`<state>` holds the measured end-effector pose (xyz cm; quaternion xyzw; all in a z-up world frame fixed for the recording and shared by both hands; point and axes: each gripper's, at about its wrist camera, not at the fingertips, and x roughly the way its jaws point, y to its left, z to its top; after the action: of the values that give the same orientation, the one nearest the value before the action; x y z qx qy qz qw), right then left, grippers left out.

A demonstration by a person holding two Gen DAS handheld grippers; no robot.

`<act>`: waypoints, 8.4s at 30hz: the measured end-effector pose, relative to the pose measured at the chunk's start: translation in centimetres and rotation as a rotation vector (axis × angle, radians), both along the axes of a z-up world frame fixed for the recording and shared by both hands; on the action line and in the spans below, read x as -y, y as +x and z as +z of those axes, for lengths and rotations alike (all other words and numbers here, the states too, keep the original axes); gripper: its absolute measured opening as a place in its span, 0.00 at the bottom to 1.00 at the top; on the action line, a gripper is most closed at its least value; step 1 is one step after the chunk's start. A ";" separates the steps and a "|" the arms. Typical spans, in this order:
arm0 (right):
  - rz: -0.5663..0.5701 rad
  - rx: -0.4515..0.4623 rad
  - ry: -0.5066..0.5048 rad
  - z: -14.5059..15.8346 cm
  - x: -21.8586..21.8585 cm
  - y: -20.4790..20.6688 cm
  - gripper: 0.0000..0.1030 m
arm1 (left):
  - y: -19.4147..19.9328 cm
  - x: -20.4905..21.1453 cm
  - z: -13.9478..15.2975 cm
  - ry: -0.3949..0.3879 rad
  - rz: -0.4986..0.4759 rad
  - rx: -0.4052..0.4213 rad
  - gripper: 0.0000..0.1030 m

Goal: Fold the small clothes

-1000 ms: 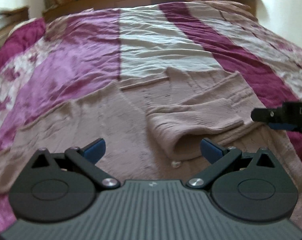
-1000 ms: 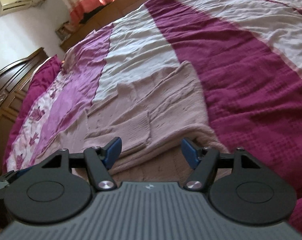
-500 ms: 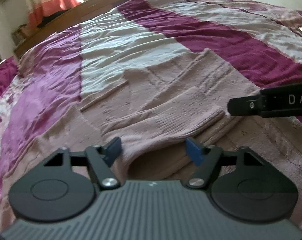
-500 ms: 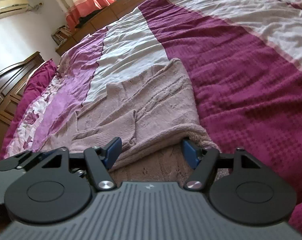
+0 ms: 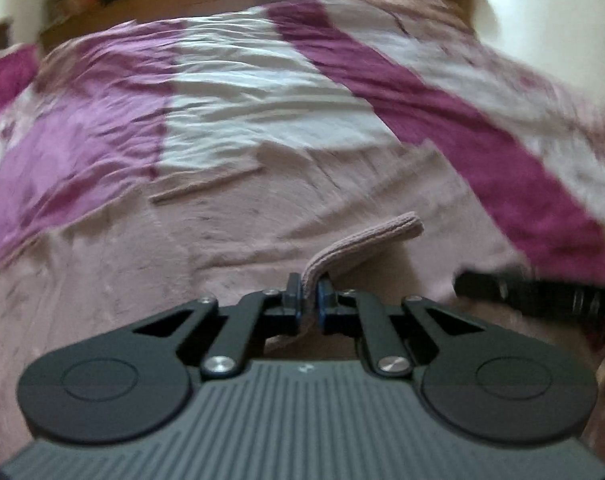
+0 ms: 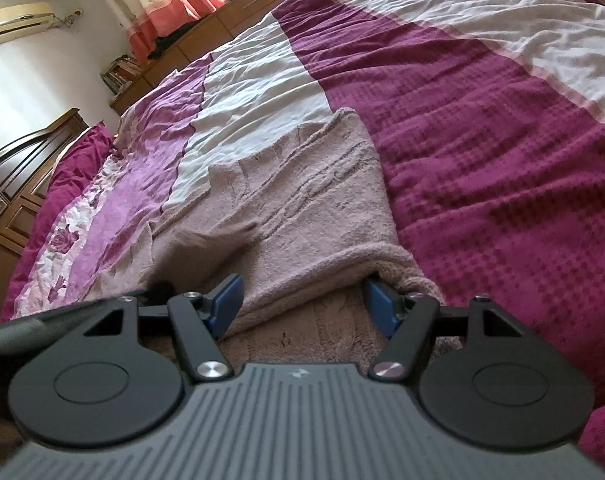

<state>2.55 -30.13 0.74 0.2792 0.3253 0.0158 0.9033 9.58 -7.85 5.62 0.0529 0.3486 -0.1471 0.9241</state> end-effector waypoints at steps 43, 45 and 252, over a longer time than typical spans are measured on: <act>-0.006 0.032 -0.059 3.4 -1.0 -2.2 0.72 | 4.0 -13.4 -2.3 -0.077 0.252 -0.108 0.34; 0.011 0.052 -0.086 3.7 -1.3 -1.8 0.72 | 4.2 -13.2 -2.6 -0.068 0.246 -0.106 0.34; 0.052 0.001 -0.305 0.5 -1.6 2.6 0.36 | -0.3 -16.2 -3.2 -0.041 0.301 -0.012 0.46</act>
<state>5.13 -28.48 1.29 0.1304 0.3306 -0.0100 0.9347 9.25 8.40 2.37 -0.0198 0.3552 -0.0143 0.9345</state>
